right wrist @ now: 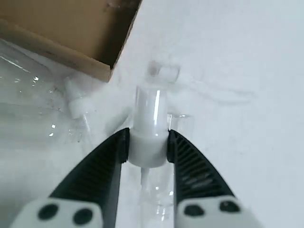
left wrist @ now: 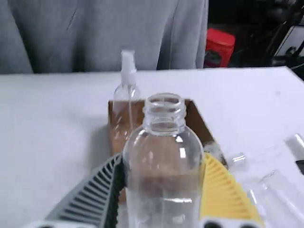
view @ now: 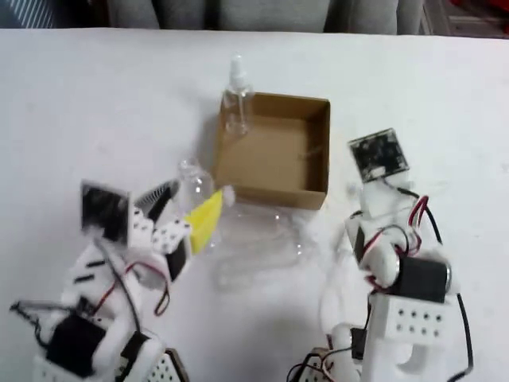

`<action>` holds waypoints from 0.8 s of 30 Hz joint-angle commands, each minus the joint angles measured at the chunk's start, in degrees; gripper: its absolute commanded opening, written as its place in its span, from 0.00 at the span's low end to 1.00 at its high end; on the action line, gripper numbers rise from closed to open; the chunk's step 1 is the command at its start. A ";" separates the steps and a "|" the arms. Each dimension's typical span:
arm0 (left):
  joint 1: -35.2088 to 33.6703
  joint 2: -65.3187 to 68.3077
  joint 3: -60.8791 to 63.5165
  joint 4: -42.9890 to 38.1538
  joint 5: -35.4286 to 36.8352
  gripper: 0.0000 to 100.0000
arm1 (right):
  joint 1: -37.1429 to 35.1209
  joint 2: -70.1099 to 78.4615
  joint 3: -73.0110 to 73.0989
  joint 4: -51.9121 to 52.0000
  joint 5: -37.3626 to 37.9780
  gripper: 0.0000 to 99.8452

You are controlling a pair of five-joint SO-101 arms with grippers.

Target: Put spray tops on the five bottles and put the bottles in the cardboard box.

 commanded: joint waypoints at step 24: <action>12.79 -9.71 21.98 -14.51 -3.43 0.02 | -21.85 -4.44 -29.71 -26.68 -26.46 0.01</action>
